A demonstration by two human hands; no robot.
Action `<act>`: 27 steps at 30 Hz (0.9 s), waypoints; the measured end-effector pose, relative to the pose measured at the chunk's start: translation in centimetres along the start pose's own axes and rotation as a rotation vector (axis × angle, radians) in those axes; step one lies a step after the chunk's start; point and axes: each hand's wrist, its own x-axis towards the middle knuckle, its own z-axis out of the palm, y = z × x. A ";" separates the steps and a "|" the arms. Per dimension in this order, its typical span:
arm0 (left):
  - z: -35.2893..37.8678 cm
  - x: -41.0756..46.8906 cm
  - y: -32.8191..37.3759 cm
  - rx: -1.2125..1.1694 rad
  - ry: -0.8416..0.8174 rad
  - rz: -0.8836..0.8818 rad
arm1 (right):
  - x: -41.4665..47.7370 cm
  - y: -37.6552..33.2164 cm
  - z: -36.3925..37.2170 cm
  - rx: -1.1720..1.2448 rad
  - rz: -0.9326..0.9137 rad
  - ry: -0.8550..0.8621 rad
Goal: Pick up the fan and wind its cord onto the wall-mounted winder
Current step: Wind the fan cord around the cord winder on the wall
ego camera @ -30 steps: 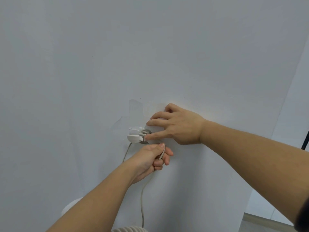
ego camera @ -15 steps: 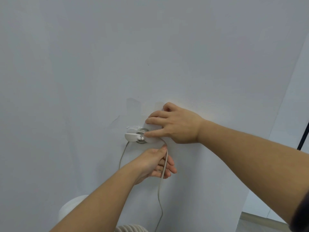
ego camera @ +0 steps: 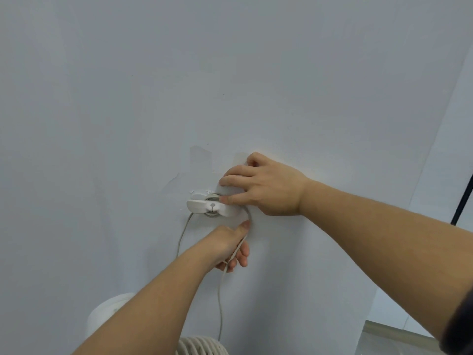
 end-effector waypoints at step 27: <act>0.6 -1.3 0.4 0.589 0.226 0.615 | 0.0 0.0 0.5 -0.021 -0.014 0.022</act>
